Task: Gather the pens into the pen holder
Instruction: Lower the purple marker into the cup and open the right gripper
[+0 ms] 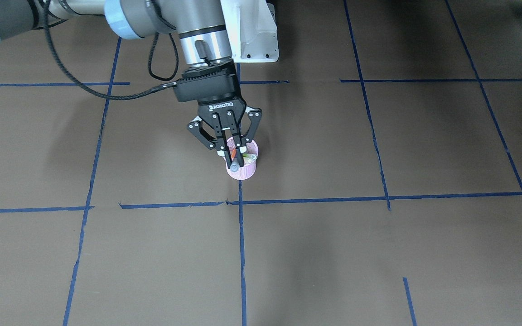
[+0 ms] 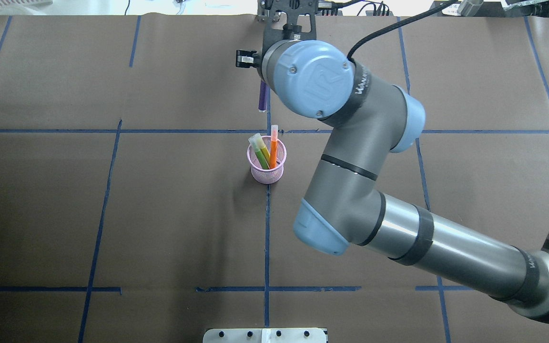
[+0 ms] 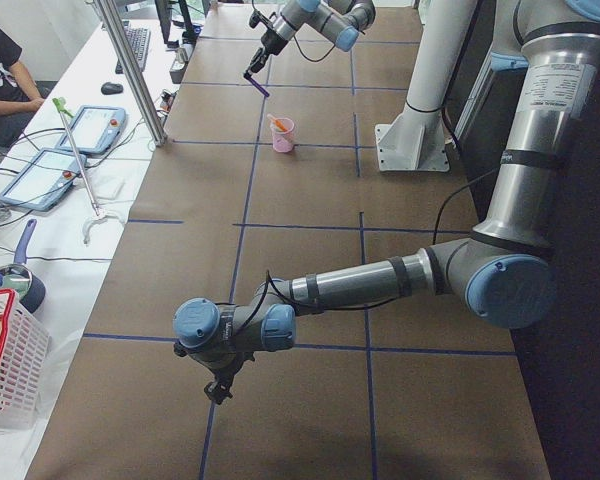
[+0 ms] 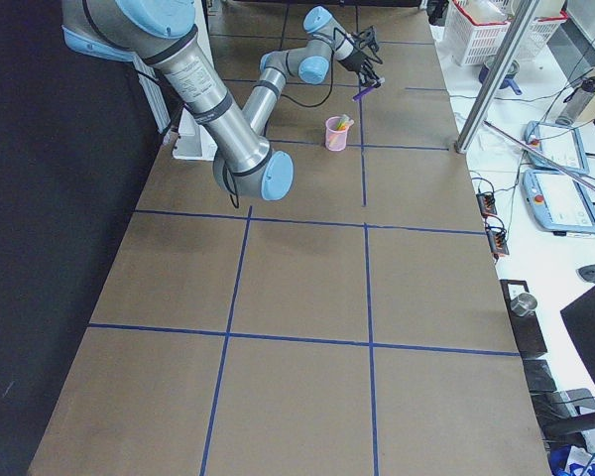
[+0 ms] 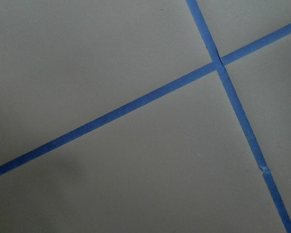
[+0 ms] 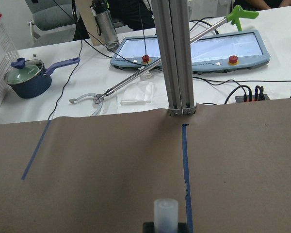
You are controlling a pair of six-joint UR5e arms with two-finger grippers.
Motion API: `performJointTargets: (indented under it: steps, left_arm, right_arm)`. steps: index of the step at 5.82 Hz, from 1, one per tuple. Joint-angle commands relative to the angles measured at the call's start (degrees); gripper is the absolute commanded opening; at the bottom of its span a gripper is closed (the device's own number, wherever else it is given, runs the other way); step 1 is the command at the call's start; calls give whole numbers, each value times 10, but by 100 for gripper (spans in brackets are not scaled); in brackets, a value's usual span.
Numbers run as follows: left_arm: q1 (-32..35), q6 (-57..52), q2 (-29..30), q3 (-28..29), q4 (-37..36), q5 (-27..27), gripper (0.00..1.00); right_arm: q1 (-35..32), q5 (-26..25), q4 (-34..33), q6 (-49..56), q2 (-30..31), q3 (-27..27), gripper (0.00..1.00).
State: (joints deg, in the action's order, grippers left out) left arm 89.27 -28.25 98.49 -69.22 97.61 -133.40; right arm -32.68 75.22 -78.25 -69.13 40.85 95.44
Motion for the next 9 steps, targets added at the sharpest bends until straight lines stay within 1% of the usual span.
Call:
performJointTargets:
  steps: [1,3,5,6,7,9]
  left_arm:
    - [5,15,-40,-68,-19,0,100]
    - [6,14,-50,-81,-19,-1,100]
    - [7,14,-51,-94,-18,-1,100]
    - [7,14,-51,-94,-19,0,100]
    - [7,14,-51,-94,-19,0,100]
    - [7,14,-51,-94,-19,0,100]
  right_arm:
    - [11,-9,0,-3,0,-21,0]
    - [14,-12,0,1,30,-26,0]
    - [60,-76,5,-7,34,-27,0]
    - [78,-80,25,-14,35,-28,0]
    - [88,-81,28,-14,49,-26,0]
    - [111,-130,28,-11,61,-27,0]
